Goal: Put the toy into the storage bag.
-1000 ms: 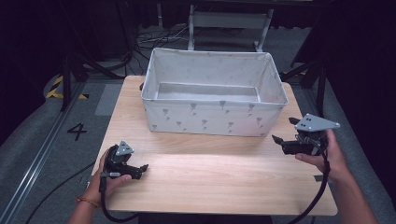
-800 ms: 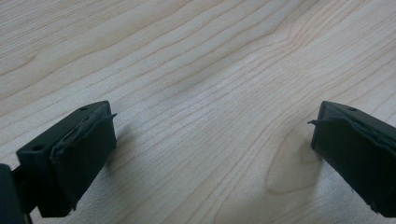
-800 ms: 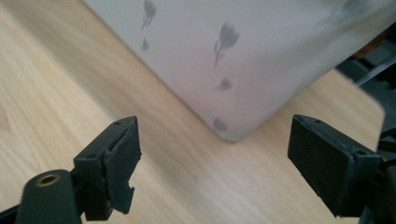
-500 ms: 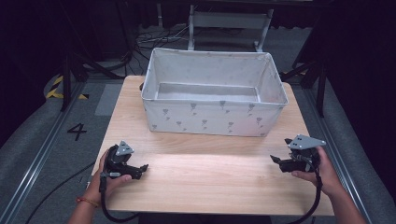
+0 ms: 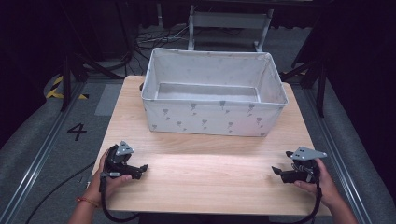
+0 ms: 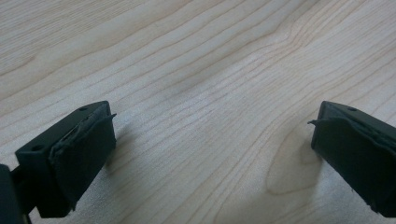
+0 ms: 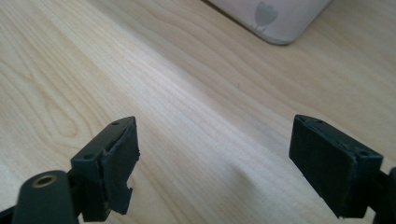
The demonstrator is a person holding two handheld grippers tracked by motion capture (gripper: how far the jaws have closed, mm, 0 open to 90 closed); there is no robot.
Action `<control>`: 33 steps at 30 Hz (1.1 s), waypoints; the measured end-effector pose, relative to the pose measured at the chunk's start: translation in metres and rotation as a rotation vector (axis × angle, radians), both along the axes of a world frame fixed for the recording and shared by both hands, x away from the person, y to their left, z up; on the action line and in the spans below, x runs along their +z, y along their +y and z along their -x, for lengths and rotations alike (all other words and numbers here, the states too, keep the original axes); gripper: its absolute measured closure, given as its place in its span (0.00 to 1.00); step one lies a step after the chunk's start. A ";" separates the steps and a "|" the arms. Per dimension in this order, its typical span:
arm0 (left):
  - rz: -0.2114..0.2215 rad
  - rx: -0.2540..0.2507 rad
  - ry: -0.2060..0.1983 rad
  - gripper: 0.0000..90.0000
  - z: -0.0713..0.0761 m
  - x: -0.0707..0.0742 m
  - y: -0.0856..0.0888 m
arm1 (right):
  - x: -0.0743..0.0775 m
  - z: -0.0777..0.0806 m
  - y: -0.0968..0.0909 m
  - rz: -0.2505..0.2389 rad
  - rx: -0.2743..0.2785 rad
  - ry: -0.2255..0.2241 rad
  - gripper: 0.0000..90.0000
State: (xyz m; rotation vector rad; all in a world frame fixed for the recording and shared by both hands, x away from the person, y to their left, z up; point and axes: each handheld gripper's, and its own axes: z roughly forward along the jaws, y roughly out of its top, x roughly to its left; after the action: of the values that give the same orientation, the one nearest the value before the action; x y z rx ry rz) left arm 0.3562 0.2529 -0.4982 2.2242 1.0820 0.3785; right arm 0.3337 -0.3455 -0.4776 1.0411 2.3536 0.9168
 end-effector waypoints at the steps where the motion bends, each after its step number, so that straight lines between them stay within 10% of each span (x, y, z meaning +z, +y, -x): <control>1: 0.000 0.000 0.000 0.00 0.000 0.000 0.000 | -0.003 0.001 -0.001 -0.011 0.000 0.006 0.19; 13: 0.000 0.001 0.000 0.00 0.000 0.000 0.000 | -0.025 0.003 -0.012 -0.102 -0.057 0.056 0.17; 33: -0.001 0.008 0.001 0.00 0.000 0.000 0.000 | -0.027 0.001 -0.013 -0.097 -0.134 0.061 0.10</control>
State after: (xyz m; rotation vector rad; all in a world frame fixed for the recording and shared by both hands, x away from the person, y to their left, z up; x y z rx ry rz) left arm 0.3557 0.2526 -0.4982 2.2216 1.0915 0.3814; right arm 0.3331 -0.3589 -0.5042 1.2653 2.2753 0.9694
